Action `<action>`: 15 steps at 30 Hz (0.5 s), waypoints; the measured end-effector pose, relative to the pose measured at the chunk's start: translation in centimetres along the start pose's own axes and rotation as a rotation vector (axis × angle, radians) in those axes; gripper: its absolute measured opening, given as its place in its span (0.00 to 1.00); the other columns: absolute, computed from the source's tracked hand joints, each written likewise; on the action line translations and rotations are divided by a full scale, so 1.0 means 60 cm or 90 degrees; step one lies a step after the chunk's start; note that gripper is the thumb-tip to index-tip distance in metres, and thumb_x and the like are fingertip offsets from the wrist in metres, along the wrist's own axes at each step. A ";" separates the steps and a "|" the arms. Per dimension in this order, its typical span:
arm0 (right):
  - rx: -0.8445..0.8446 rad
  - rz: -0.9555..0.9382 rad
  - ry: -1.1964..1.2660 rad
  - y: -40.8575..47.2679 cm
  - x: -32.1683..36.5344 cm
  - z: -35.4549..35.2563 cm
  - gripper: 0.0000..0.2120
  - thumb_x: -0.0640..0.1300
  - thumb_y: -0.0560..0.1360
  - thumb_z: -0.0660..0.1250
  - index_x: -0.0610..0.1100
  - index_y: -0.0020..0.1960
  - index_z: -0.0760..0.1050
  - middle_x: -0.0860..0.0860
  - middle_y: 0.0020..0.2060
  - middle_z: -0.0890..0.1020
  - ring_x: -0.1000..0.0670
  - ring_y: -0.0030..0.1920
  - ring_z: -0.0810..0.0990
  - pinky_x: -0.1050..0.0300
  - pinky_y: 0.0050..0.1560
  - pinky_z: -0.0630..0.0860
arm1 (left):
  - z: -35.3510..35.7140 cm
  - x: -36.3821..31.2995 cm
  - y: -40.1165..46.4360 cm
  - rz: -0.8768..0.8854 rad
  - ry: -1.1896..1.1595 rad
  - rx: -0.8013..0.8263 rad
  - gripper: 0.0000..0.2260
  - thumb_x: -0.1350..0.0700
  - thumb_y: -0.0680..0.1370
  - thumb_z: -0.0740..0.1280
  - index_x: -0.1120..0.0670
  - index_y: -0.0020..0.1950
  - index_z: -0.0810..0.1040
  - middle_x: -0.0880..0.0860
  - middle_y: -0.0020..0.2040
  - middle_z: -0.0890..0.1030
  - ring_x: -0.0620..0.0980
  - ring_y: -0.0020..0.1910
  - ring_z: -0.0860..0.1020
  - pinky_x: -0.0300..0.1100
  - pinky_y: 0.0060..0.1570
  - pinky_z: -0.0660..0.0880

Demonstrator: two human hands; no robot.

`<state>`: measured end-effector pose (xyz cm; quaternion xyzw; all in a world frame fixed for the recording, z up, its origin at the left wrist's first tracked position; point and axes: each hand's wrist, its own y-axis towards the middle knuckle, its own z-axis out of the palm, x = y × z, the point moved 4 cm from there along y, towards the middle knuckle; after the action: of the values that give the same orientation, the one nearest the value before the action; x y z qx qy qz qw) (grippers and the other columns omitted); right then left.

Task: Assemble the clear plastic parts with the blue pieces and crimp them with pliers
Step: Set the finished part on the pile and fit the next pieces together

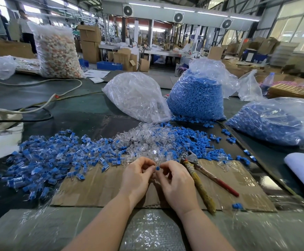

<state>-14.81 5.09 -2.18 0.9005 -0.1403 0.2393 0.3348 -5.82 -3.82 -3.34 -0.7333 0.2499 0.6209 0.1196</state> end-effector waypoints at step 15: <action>0.018 -0.020 0.031 0.003 0.001 0.000 0.12 0.38 0.71 0.72 0.46 0.53 0.81 0.53 0.44 0.79 0.52 0.49 0.77 0.55 0.52 0.75 | -0.001 -0.005 -0.001 0.028 0.046 -0.008 0.05 0.64 0.75 0.68 0.55 0.43 0.78 0.52 0.35 0.80 0.37 0.30 0.77 0.29 0.33 0.73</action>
<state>-14.85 4.97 -2.04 0.9011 -0.1147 0.2581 0.3290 -5.77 -3.75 -3.05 -0.7505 0.2663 0.5978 0.0920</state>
